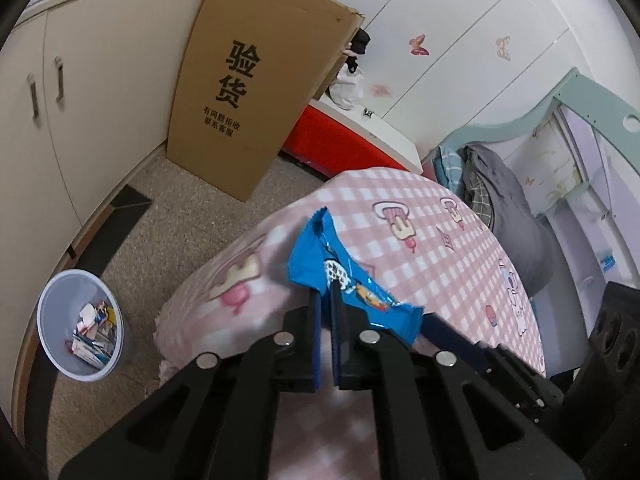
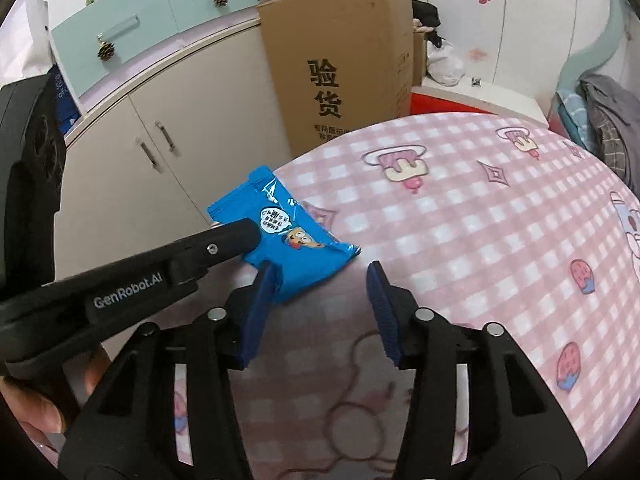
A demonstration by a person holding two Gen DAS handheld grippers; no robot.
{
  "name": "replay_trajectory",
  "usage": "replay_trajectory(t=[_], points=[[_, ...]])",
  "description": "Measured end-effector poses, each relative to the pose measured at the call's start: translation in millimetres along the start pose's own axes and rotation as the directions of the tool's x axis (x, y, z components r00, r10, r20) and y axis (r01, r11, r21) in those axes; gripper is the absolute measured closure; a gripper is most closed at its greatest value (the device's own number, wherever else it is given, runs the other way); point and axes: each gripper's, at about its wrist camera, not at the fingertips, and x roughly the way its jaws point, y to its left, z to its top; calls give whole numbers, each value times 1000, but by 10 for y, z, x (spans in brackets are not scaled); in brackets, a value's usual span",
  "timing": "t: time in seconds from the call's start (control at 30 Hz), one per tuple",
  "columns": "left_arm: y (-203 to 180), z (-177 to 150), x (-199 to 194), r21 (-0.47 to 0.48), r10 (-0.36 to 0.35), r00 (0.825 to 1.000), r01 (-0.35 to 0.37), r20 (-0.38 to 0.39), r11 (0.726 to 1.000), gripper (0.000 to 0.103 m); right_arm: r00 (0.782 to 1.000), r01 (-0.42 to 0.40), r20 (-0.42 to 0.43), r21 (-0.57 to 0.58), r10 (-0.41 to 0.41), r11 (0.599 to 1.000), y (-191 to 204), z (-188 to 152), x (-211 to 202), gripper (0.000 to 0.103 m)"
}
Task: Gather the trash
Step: 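Carry the blue snack bag in the left tool over the wastebasket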
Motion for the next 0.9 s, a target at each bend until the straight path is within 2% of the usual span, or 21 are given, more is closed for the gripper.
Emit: replay_trajectory(t=[0.03, 0.1, 0.3, 0.43, 0.63, 0.9], points=[[30, -15, -23, 1, -6, 1000, 6, 0, 1000, 100, 1000, 8, -1, -13, -8, 1000, 52, 0, 2, 71], [62, -43, -63, -1, -9, 1000, 9, -1, 1000, 101, 1000, -22, -4, -16, 22, 1000, 111, 1, 23, 81], [163, -43, -124, -5, -20, 1000, 20, -13, 1000, 102, 999, -35, 11, -45, 36, 998, 226, 19, 19, 87], [223, -37, -171, -2, -24, 1000, 24, -16, 1000, 102, 999, -43, 20, -60, 44, 997, 328, 41, 27, 89], [365, 2, -380, -4, -21, 999, 21, 26, 1000, 102, 996, -76, 31, -85, 79, 993, 650, 152, 27, 89], [880, 72, -911, -24, 62, 990, -59, 129, 998, 102, 987, -155, 10, -168, 159, 973, 1403, 265, 208, 89]])
